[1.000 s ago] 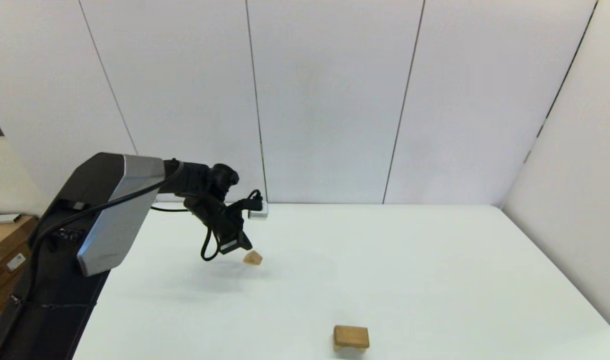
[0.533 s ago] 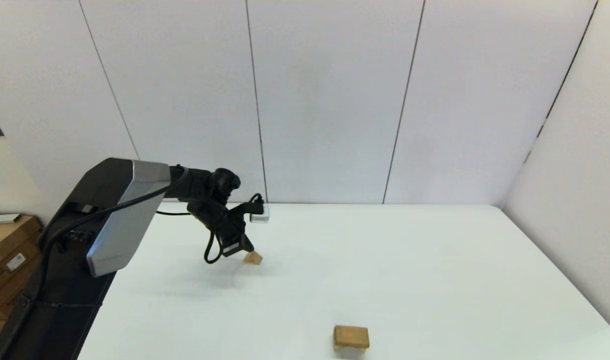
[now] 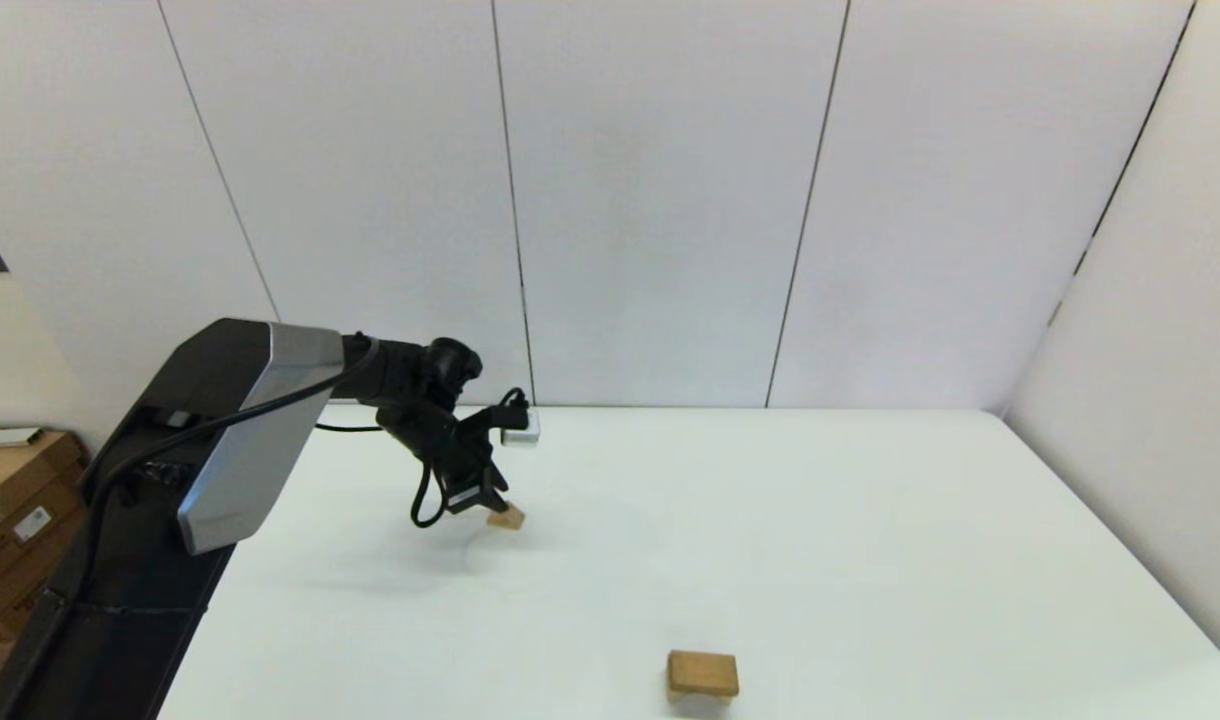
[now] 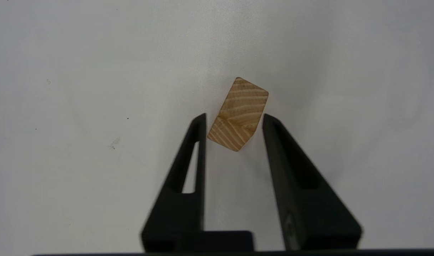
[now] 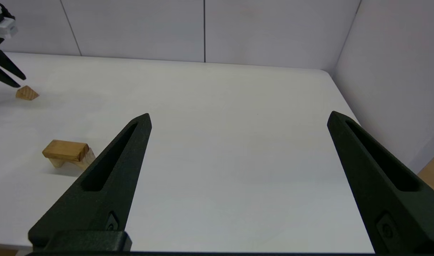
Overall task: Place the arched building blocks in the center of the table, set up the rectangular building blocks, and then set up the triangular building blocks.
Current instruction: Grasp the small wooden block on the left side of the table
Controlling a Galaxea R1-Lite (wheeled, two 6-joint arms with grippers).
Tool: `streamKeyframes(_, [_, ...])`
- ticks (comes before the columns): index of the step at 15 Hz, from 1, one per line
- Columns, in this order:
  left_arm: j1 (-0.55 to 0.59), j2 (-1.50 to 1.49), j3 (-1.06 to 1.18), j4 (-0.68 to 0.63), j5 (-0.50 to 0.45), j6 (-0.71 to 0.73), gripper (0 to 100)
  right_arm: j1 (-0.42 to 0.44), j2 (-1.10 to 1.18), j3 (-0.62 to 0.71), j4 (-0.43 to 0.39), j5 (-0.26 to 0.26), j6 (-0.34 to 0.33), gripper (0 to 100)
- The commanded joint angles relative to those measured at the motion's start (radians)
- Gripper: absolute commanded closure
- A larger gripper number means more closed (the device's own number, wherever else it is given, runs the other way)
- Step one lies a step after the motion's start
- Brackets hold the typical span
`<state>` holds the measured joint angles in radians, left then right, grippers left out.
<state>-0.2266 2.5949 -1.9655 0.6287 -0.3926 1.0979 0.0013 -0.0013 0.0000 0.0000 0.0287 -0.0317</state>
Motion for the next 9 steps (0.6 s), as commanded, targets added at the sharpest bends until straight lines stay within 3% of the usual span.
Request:
streamKeyframes(1, [0.0,-0.004,0.001,0.009,-0.005,0.007,0,0.0,0.0,0.002,-0.002,0.0,-0.001,0])
streamKeyframes(7, [0.001,-0.016,0.001,0.016,-0.015,0.051,0,0.0,0.0,0.002,0.0,0.0,-0.001,0])
streamKeyframes(9, [0.001,-0.03,0.001,0.023,-0.063,0.062,0,0.0,0.0,0.002,0.0,0.0,-0.001,0])
